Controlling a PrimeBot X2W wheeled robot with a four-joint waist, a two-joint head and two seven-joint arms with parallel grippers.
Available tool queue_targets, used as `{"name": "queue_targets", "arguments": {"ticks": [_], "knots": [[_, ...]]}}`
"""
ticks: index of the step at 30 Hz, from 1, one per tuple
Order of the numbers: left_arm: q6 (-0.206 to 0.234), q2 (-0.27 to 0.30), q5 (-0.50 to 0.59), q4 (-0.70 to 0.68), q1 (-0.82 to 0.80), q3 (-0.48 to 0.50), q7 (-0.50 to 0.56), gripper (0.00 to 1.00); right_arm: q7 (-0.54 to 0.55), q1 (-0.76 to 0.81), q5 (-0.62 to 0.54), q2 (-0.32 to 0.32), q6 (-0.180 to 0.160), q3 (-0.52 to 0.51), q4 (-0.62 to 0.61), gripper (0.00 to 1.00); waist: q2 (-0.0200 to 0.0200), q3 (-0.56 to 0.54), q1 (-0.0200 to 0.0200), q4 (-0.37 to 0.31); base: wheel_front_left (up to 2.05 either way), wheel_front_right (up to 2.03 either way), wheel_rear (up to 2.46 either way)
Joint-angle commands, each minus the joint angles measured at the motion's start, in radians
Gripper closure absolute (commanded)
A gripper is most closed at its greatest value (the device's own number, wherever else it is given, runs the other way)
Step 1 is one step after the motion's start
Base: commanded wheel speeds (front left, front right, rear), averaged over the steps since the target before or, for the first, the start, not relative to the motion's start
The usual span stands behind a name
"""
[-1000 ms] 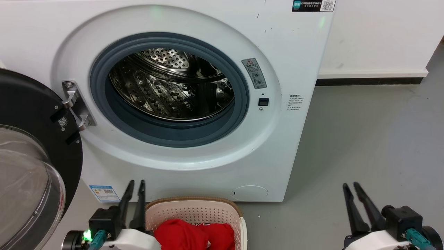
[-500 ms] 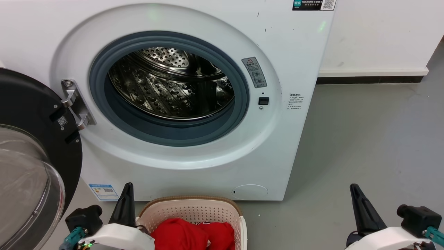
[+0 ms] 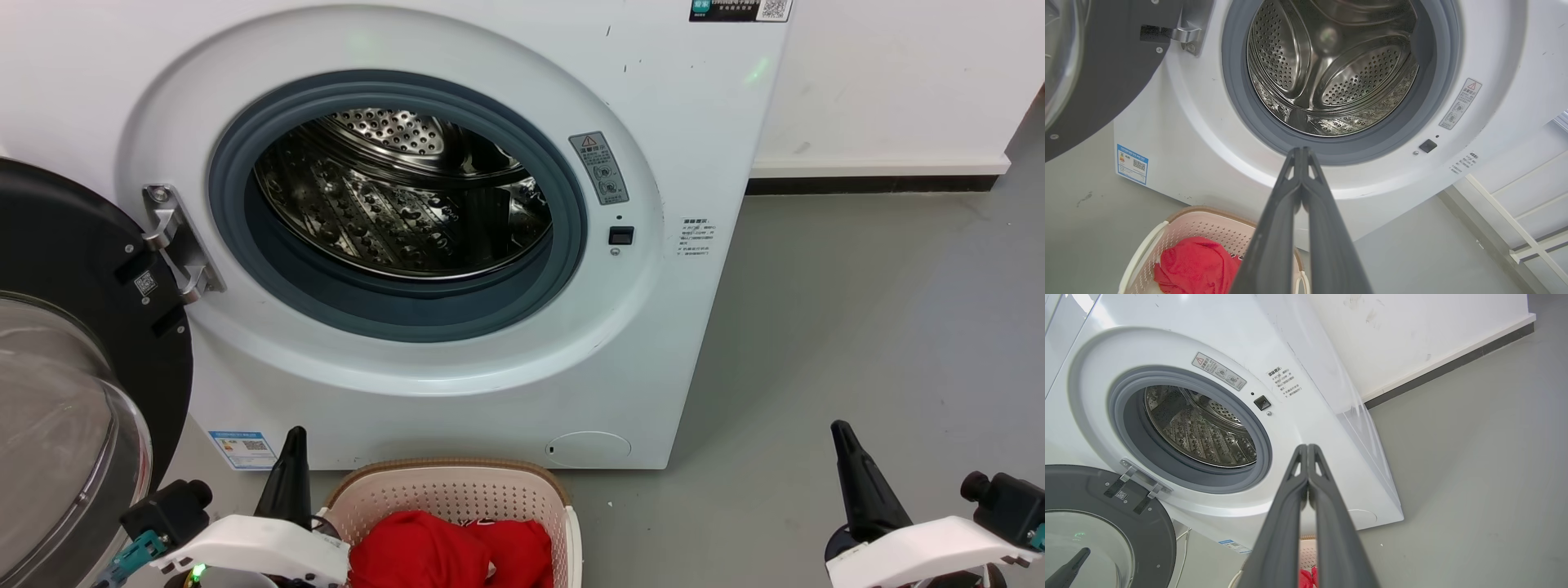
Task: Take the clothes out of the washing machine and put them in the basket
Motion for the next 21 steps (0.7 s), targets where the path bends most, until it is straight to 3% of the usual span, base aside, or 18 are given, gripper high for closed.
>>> {"name": "queue_targets", "arguments": {"ticks": [1, 21], "knots": [[-0.005, -0.001, -0.028, -0.01, -0.027, 0.006, 0.006, 1.0, 0.003, -0.034, 0.031, -0.009, 0.0, -0.004, -0.007, 1.0, 0.0, 0.0, 0.0, 0.0, 0.0, 0.0, 0.0], [-0.027, -0.008, -0.301, 0.01, -0.053, 0.036, 0.067, 1.0, 0.037, -0.075, 0.321, -0.015, 0.0, -0.019, 0.035, 1.0, 0.0, 0.008, 0.0, 0.002, 0.0, 0.0, 0.0]]}}
